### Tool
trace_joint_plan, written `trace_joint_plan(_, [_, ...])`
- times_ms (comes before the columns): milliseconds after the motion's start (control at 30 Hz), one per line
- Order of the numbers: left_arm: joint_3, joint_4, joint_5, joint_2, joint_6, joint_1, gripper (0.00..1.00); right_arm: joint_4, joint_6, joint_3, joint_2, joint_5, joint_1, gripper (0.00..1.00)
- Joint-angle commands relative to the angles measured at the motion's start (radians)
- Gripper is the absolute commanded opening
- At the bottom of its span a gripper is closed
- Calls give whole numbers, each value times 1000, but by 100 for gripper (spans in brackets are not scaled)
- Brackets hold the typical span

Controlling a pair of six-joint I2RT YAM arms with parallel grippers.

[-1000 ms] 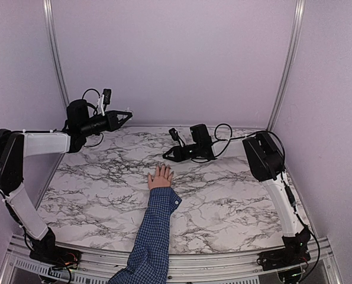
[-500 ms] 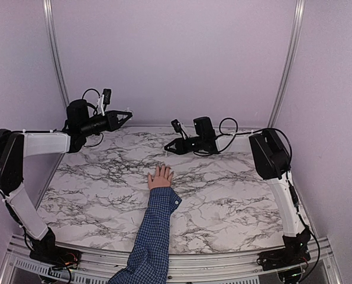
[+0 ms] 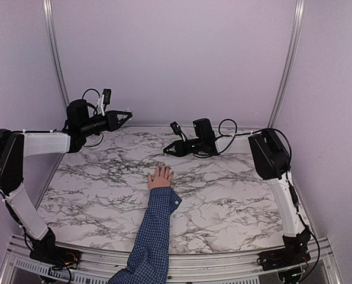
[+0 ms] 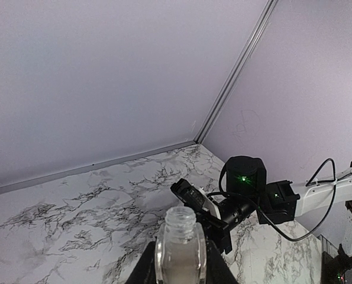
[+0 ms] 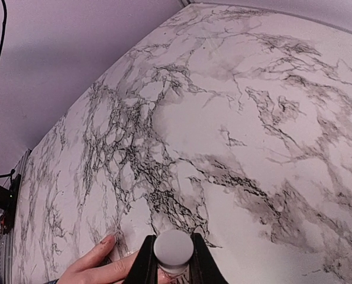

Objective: Paint the nails
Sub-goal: Paint the hand on the nail.

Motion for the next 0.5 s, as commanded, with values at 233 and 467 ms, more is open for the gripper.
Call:
trace_joint_plan(233, [5,44,7,-15,0,3,0,19,19,17,28,-8,18,0])
trace_joint_plan(467, [5,43,9,-14,2,3,0,13,17,18,40,1,21,0])
